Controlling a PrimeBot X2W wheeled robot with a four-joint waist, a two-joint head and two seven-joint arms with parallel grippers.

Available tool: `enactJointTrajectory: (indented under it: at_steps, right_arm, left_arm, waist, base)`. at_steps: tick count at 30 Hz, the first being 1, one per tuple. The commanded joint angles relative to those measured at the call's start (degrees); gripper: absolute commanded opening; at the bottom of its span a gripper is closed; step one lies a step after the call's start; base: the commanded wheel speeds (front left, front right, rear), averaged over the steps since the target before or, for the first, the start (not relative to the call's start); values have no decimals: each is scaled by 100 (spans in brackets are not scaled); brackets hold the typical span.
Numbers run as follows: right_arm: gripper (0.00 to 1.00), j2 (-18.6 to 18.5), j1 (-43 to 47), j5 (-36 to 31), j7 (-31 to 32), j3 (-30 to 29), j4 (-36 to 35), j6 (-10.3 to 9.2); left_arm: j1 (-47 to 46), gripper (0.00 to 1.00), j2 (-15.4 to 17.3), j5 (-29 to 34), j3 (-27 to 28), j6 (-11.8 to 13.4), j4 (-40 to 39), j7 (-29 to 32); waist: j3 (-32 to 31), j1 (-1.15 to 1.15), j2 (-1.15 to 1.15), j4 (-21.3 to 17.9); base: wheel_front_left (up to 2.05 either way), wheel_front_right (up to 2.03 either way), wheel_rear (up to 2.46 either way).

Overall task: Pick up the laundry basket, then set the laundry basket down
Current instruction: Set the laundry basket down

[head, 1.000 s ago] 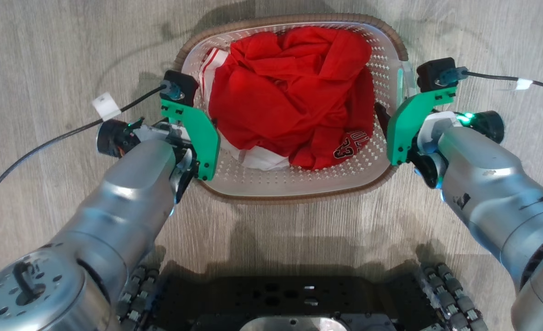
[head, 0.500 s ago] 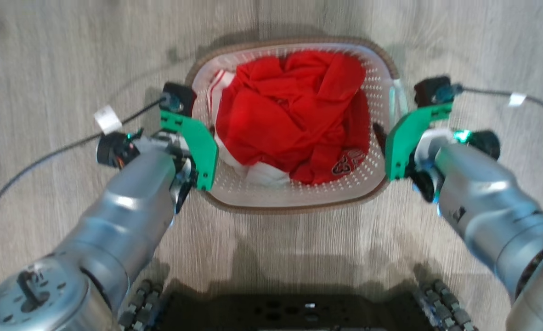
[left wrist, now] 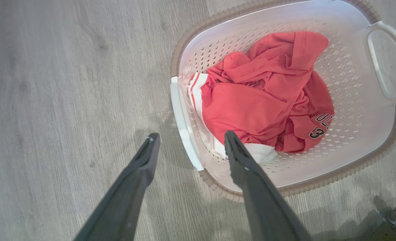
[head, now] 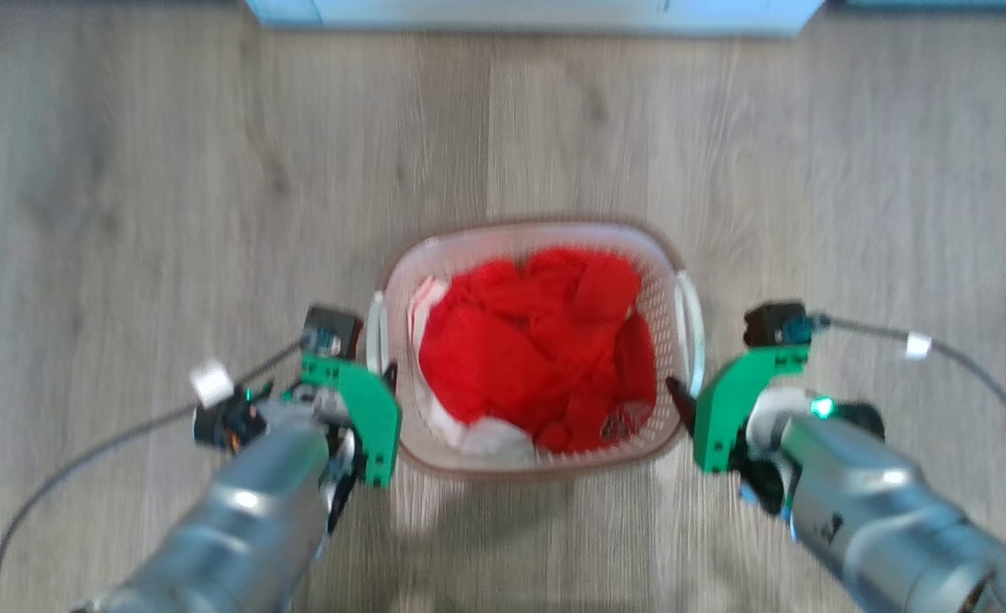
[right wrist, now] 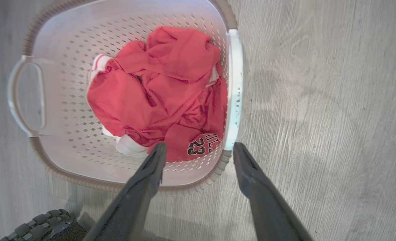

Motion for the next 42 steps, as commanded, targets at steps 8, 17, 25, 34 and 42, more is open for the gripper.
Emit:
enactJointTrajectory:
  at_steps: [8,17,25,34,42]
  right_arm:
    - [100,-212,806,155,-1013,-343,-784,34]
    - [100,-602,1215,-1466,-1041,-2655,-2123,34]
    - [100,-151,2808,-4167,-1042,-5375,-4558,34]
    - [100,179,4021,-5084,-1043,-5796,-5844,34]
    - [100,238,4282,-5591,-1043,-5845,-5948,34]
  left_arm:
    - [345,100,322,18,750,126,-376,-549]
    - [1492,100,995,1853,3107,775,-3116,-553]
    - [2931,100,573,3830,5246,811,-5624,-554]
    - [4174,100,112,5104,6149,701,-6787,-554]
    - [4336,100,102,4960,6094,709,-6867,-554]
  waist:
    - [-1983,1,-1,-60]
    - [-2491,1,-1,-235]
    - [-2676,1,-1,-221]
    - [-2712,1,-1,-98]
    - [-2751,1,-1,-107]
  base:
    - [0,0,0]
    - [0,0,0]
    - [0,0,0]
    - [0,0,0]
    - [0,0,0]
